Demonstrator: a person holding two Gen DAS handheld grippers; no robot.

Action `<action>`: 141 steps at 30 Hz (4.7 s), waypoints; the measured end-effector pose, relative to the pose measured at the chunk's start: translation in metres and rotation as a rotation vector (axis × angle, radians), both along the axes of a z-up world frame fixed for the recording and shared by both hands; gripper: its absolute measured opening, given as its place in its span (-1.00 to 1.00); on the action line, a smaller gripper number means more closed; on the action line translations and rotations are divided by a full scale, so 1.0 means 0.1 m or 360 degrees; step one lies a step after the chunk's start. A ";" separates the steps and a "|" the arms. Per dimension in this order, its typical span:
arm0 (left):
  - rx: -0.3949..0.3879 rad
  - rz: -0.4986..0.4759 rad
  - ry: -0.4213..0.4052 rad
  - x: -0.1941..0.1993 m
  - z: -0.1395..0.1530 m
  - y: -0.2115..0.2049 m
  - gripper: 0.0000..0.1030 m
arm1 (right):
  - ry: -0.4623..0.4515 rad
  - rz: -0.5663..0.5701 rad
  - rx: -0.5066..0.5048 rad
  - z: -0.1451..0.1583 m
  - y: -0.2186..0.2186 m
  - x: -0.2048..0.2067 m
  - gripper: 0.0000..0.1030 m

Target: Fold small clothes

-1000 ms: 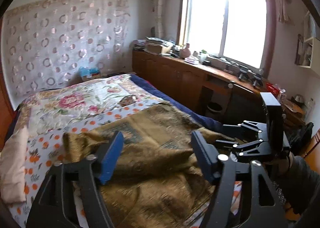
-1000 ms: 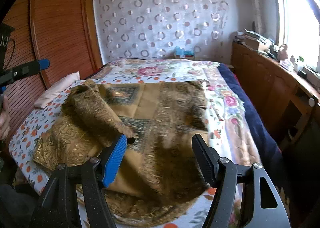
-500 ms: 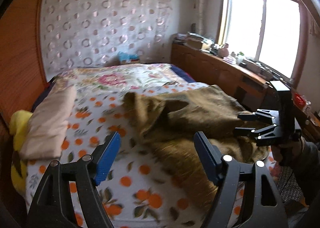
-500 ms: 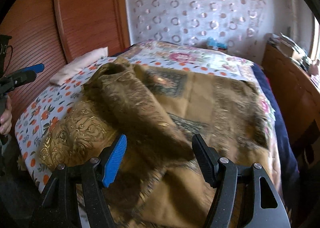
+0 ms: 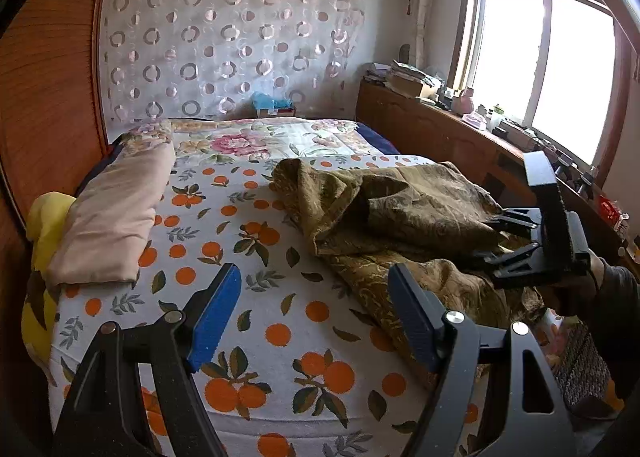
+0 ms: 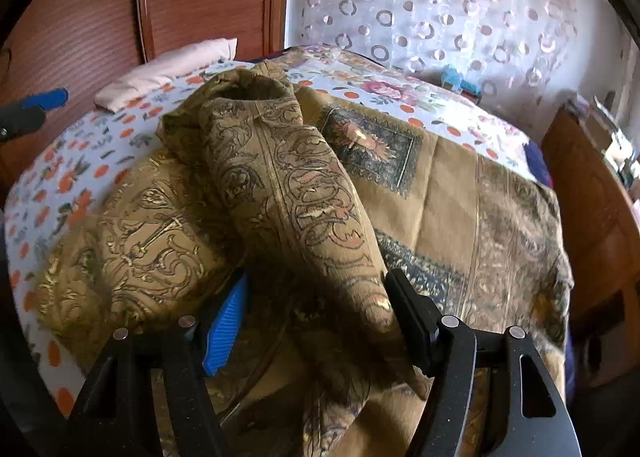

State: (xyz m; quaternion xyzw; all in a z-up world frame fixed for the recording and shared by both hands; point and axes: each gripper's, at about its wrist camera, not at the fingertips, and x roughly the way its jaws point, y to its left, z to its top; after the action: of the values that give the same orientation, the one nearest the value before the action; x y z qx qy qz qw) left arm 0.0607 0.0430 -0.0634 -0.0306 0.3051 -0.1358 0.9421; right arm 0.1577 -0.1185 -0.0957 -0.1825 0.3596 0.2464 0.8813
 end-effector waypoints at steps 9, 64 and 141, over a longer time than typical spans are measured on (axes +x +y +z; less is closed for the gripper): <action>-0.0014 -0.0027 0.0000 -0.04 -0.03 -0.05 0.49 | -0.0237 -0.0065 0.0284 0.46 -0.08 -0.19 -0.88; 0.0016 -0.0192 0.0043 0.30 -0.09 -0.51 0.49 | -0.0206 0.0121 -0.0101 0.65 -0.02 0.62 -0.89; 0.0046 -0.0592 0.0315 -0.40 -0.21 -1.36 -0.96 | -0.0207 -0.0599 0.0284 0.45 -1.48 -1.38 -0.91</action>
State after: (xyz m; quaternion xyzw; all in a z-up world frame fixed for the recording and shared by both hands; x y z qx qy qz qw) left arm 0.0208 -0.0926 -0.0841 0.0267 0.3984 -0.2992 0.8666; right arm 0.0193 -0.2669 -0.0506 -0.0491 0.3064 0.0959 0.9458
